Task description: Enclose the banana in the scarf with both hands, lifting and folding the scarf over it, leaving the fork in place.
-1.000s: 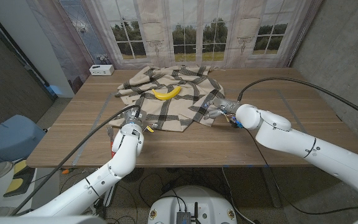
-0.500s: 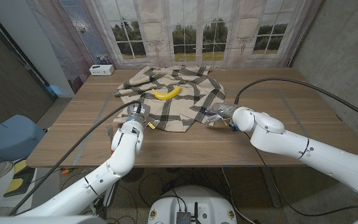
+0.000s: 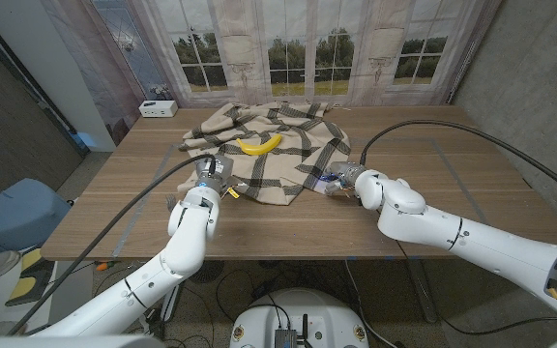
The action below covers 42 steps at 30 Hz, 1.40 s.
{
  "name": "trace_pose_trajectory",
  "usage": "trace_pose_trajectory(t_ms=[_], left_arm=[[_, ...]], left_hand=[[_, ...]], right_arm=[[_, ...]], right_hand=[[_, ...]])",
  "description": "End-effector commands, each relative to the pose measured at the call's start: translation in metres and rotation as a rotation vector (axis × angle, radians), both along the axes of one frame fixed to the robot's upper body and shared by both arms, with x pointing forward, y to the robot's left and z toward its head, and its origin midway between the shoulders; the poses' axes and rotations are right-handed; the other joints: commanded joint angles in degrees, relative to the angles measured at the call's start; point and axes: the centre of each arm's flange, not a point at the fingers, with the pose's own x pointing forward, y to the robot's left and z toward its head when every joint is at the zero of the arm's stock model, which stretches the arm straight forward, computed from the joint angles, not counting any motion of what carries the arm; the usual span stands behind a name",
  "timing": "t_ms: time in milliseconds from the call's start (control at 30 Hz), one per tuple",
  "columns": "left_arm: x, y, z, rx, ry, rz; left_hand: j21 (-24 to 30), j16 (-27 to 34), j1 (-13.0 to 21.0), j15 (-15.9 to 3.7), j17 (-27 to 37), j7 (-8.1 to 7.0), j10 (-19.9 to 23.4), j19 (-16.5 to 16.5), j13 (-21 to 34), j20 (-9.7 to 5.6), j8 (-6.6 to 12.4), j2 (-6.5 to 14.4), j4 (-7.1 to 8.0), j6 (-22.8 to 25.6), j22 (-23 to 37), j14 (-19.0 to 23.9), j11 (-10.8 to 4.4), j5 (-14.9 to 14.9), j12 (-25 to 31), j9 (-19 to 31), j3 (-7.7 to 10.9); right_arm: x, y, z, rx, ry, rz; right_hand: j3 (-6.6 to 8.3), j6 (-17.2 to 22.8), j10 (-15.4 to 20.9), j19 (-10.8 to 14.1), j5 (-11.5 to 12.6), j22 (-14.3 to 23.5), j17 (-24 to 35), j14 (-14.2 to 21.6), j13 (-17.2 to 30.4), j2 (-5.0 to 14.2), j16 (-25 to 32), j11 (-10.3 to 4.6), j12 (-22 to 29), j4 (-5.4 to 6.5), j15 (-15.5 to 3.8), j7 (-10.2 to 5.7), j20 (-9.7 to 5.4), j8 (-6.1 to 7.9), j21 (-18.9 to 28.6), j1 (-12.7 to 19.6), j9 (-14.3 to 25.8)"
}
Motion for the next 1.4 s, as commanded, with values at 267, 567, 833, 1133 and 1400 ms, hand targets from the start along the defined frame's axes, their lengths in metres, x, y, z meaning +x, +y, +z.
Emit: trace_pose_trajectory(t_ms=[267, 567, 833, 1133, 1400], left_arm=[[-0.009, 0.007, 0.003, -0.033, -0.029, 0.002], [-0.011, 0.010, 0.003, -0.027, -0.037, 0.020], [-0.017, 0.011, 0.004, -0.033, -0.050, 0.027], [-0.025, 0.006, 0.008, -0.047, -0.048, 0.002], [-0.039, -0.005, 0.019, -0.066, -0.056, -0.057]], left_hand=[[0.4, 0.2, -0.3, -3.88, 0.3, 0.45, 1.4, 0.2, 0.5, -0.43, 2.50, 0.2, -0.06, 0.2, 0.2, 0.5, -1.04, 0.4, 0.1, 0.9, 0.89], [0.5, 0.4, -0.4, -3.82, 0.4, 0.69, 1.6, 0.1, 0.7, -0.28, 2.92, 0.2, -0.01, 0.0, 0.2, 0.6, -1.00, 0.3, 0.1, 1.4, 1.03], [0.7, 0.5, -0.7, -3.55, 0.8, 0.85, 1.7, 0.1, 1.1, -0.11, 3.55, 0.7, 0.65, -0.7, 0.2, 0.5, -0.98, 0.2, 0.1, 2.3, 1.61], [0.9, 0.8, -0.8, -3.41, 1.3, 0.69, 2.2, 0.0, 1.7, -0.11, 4.79, 0.8, 1.35, -0.8, 0.2, 0.8, -0.86, 0.4, 0.4, 3.6, 2.41], [1.4, 1.0, -0.7, -3.58, 1.8, 0.16, 3.0, 0.2, 2.6, -0.27, 6.34, 0.9, 1.98, -1.2, 0.3, 1.3, -1.19, 0.8, 0.9, 5.2, 3.48]], right_arm=[[0.010, -0.015, -0.024, 0.028, -0.210, -0.043], [-0.002, -0.031, -0.022, 0.152, -0.353, -0.065], [-0.014, -0.056, -0.021, 0.351, -0.478, -0.106], [-0.031, -0.086, -0.024, 0.556, -0.648, -0.187], [-0.045, -0.107, -0.030, 0.693, -0.739, -0.225]], right_hand=[[-5.15, 27.5, 21.9, 8.4, -1.2, 0.9, 12.9, 17.9, 4.3, 3.59, 15.0, -2.12, 11.5, -0.12, -9.96, 1.41, -2.57, 5.33, 3.1, 8.4, 0.9], [-5.77, 26.5, 23.1, 6.4, -1.5, 1.3, 15.7, 19.1, 5.8, 5.81, 16.6, -2.17, 13.4, 1.17, -9.64, 1.62, -5.03, 5.23, 2.8, 8.6, 2.1], [-4.94, 20.1, 20.0, 4.2, 0.0, 2.2, 17.8, 19.0, 10.6, 8.47, 13.9, -3.36, 15.6, 6.23, -10.10, 0.16, -5.62, 8.26, 3.5, 5.8, 8.2], [-3.72, 15.3, 16.6, 2.6, 1.5, 2.7, 19.3, 18.7, 15.3, 8.57, 11.0, -5.22, 17.5, 9.44, -10.06, -0.78, -5.79, 12.17, 4.2, 4.5, 13.9], [-2.93, 11.5, 14.0, 1.6, 2.5, 3.0, 20.8, 18.3, 19.5, 8.55, 8.8, -6.74, 19.2, 12.21, -10.08, -1.43, -5.84, 15.76, 5.0, 3.1, 19.0]])
